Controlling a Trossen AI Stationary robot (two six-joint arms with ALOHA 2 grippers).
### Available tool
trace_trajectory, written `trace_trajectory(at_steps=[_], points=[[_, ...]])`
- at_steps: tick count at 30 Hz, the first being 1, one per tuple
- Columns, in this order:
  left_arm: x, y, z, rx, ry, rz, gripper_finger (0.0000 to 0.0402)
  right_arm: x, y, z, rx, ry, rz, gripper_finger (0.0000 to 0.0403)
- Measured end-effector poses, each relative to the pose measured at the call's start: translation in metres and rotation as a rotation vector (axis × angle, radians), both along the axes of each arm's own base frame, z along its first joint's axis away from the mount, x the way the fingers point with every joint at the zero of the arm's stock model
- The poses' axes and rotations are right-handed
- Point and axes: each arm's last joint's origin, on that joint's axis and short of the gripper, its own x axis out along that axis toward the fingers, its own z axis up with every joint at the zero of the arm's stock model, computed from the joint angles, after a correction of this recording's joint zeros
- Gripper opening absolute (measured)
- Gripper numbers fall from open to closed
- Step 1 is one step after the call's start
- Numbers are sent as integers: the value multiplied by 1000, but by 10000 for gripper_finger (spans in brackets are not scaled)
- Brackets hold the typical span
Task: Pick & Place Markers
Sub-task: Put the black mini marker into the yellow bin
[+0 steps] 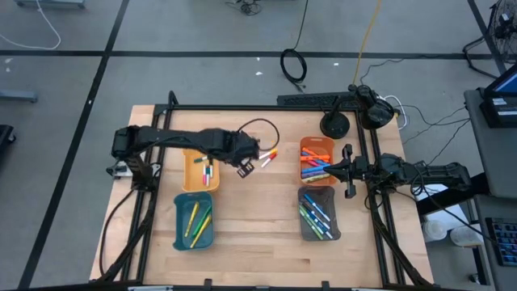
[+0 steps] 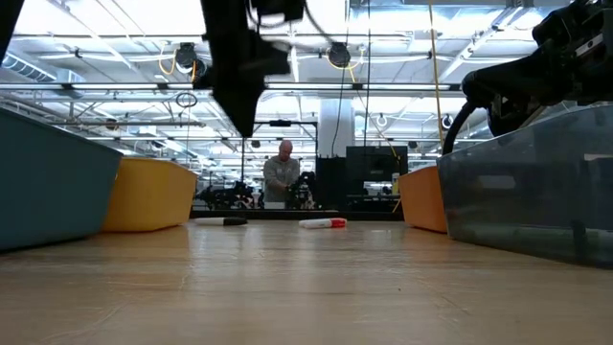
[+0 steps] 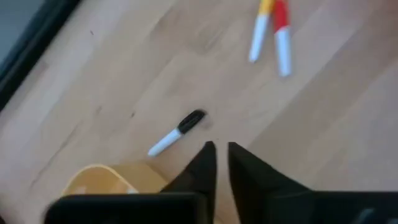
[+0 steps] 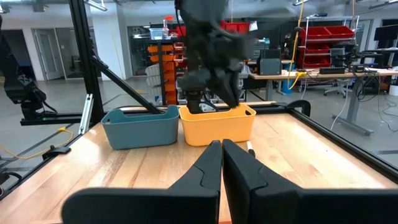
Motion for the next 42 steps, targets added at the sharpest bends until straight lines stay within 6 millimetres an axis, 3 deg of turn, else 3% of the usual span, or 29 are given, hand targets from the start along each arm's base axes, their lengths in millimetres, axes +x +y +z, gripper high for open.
trace_trajectory(at_steps=[7, 12, 24, 32, 42], points=[[-8, 42, -30, -25, 116, -285, 153, 0, 0, 0, 0, 0, 0, 4], [-13, 61, -57, -100, 51, -388, 191, 0, 0, 0, 0, 1, 0, 4], [-43, 98, -102, -113, 41, -292, 167, 0, 0, 0, 0, 1, 0, 4], [-53, 94, -125, -156, -16, -353, 157, 0, 0, 0, 0, 1, 0, 4], [-54, 94, -128, -159, -61, -274, 156, 0, 0, 0, 0, 1, 0, 4]])
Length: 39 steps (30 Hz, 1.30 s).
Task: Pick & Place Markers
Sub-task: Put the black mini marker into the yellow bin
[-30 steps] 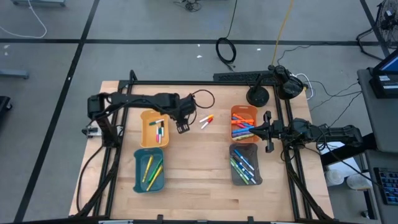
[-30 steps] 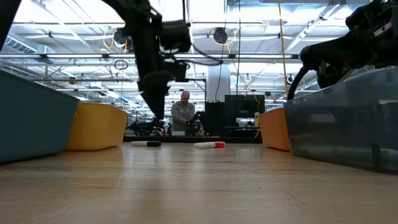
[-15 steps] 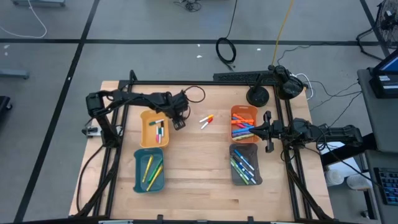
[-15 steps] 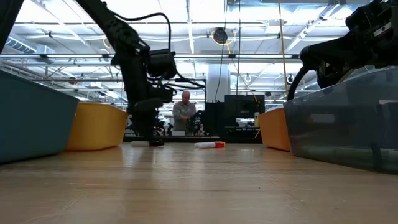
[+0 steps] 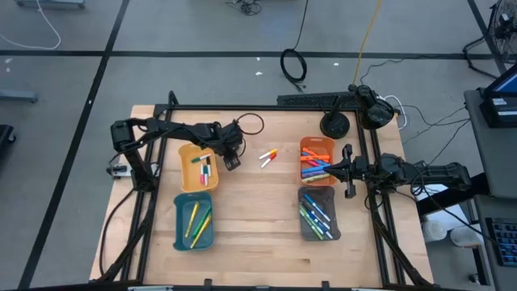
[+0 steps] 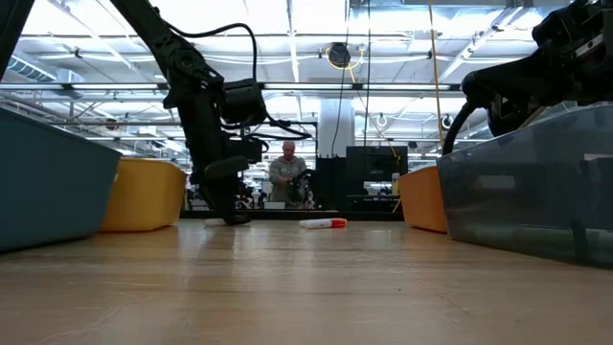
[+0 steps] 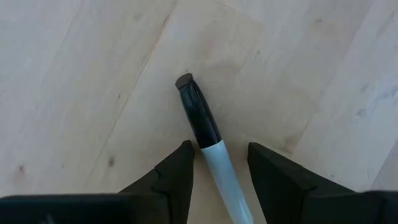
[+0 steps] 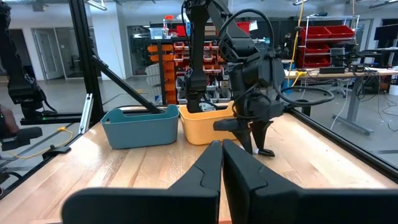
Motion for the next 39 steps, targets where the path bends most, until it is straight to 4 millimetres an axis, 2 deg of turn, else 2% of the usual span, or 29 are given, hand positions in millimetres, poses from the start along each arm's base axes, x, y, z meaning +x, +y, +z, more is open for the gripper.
trace_trajectory(at_steps=[6, 14, 23, 27, 34, 39], points=[[1, -1, 0, -16, -15, 58, 145, 0, 0, 0, 0, 0, 0, 4], [2, -2, 0, -19, -17, 63, 32, 0, 0, 0, 0, 0, 0, 4], [6, -8, 6, -4, -69, 36, 33, 0, 0, 0, 0, 0, 0, 4], [10, -15, 31, 25, -161, 29, 33, 0, 0, 0, 0, 0, 0, 4], [9, -43, 94, 48, -361, 77, 38, 0, 0, 0, 0, -1, 0, 4], [-19, -75, 126, -1, -350, 269, 41, 0, 0, 0, 0, -1, 0, 4]])
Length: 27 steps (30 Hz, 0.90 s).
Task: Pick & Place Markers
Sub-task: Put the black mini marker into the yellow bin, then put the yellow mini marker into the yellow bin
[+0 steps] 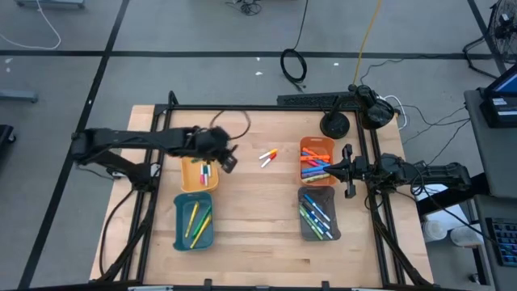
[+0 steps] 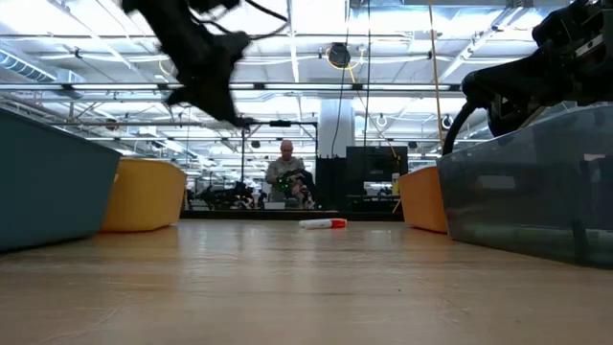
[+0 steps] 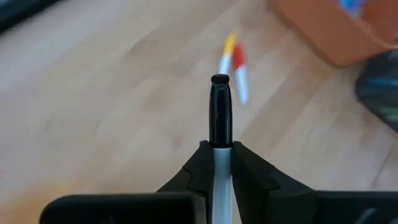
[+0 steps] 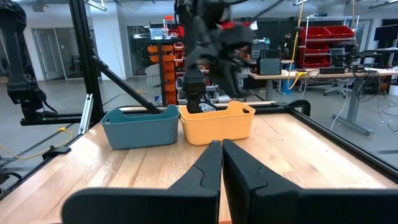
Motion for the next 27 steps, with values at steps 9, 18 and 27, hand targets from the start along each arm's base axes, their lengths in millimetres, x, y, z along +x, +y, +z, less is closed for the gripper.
trace_trajectory(at_steps=[9, 18, 27], points=[[-55, -46, 4, -68, 203, 440, 43, 0, 0, 0, 0, -4, 0, 4], [-50, -56, -16, -28, 318, 550, 48, 0, 0, 0, 0, -1, 0, 4], [-47, -52, -20, -49, 345, 569, 122, 0, 0, 0, 0, 1, 0, 4]])
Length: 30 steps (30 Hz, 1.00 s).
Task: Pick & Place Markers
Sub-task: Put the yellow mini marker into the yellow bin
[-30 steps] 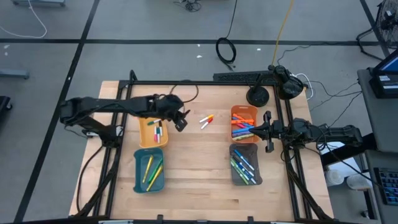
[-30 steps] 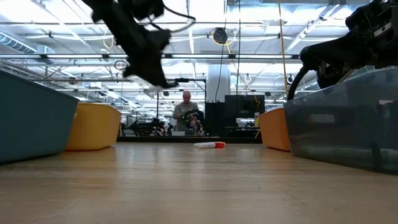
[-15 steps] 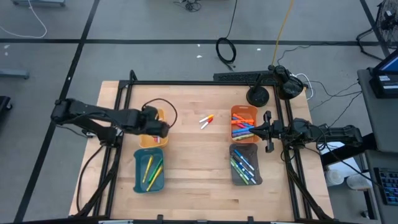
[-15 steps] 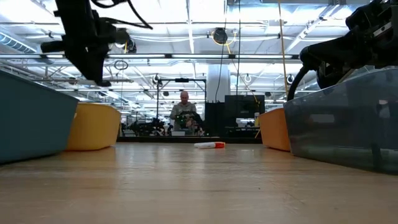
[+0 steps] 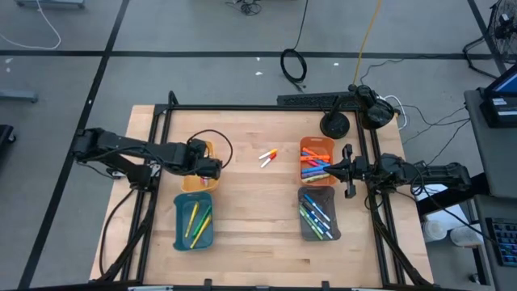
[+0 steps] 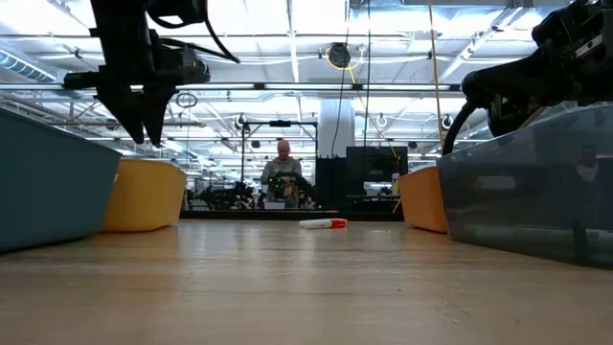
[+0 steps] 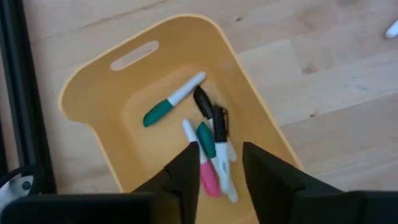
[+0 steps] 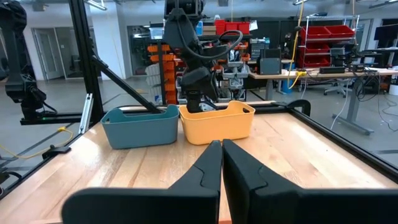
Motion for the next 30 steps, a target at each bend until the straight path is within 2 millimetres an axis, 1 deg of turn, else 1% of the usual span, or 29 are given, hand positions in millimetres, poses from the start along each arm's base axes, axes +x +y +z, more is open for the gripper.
trace_trajectory(at_steps=[3, 5, 7, 9, 11, 13, 17, 19, 21, 23, 26, 28, 30], points=[[0, 0, 0, 1, 4, -7, 149, 0, 0, 0, 0, -1, 0, 4], [1, 0, 0, 8, 16, -52, 165, 0, 0, 0, 0, 0, 0, 4], [4, 1, 1, 47, 17, -134, 176, 0, 0, 0, 0, 0, 0, 4], [12, 1, 3, 99, -15, -241, 183, 0, 0, 0, 0, 0, 0, 4], [23, 2, 8, 147, -94, -351, 185, 0, 0, 0, 0, 0, 0, 4], [40, 3, 16, 211, -217, -479, 186, 0, 0, 0, 0, 0, 0, 4], [70, 5, 39, 385, -449, -804, 186, 0, 0, 0, 0, 0, 0, 4], [82, 7, 49, 456, -492, -888, 186, 0, 0, 0, 0, 0, 0, 4], [92, 14, 54, 456, -431, -892, 186, 0, 0, 0, 0, 0, 0, 4], [106, 25, 59, 440, -349, -858, 186, 0, 0, 0, 0, -1, 0, 4], [131, 45, 60, 387, -227, -823, 186, 0, 0, 0, 0, 0, 0, 4], [149, 58, 55, 347, -168, -813, 186, 0, 0, 0, 0, -2, 0, 4], [164, 71, 47, 304, -123, -835, 186, 0, 0, 0, 0, 0, 0, 4]])
